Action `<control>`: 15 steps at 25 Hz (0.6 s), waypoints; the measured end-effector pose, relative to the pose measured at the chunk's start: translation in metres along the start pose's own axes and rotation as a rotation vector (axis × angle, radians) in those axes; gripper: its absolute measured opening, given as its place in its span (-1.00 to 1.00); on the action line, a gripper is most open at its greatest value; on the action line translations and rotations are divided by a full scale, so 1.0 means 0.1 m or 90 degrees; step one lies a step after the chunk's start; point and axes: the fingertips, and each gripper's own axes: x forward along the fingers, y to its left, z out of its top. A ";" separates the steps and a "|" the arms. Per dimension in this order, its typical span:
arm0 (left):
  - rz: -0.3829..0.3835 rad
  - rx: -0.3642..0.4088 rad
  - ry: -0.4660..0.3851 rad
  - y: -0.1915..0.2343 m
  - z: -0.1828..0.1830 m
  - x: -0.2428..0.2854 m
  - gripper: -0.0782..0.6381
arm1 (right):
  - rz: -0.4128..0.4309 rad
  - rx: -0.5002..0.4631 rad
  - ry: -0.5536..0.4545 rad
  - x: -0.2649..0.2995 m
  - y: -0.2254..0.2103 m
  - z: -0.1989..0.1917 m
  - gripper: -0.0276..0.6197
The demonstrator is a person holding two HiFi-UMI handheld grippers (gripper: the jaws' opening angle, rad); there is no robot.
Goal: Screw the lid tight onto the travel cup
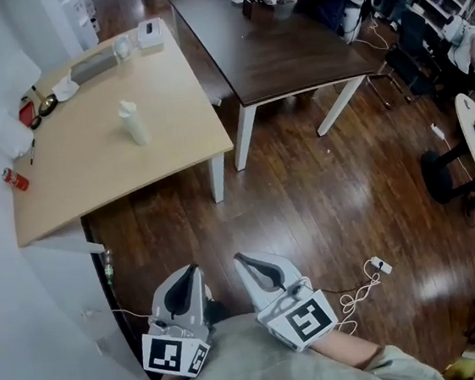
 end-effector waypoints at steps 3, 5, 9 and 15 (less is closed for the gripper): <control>0.035 -0.026 -0.006 -0.34 -0.02 -0.01 -0.78 | 0.016 0.000 -0.006 -0.28 -0.09 -0.05 -0.91; 0.044 -0.001 -0.004 -0.52 -0.10 -0.06 -0.78 | 0.018 0.003 -0.012 -0.49 -0.14 -0.08 -0.91; 0.066 0.017 -0.001 -0.73 -0.25 -0.16 -0.78 | 0.015 -0.002 0.000 -0.79 -0.19 -0.21 -0.91; 0.069 -0.022 0.023 -1.04 -0.34 -0.14 -0.78 | 0.018 -0.001 0.015 -1.04 -0.16 -0.37 -0.91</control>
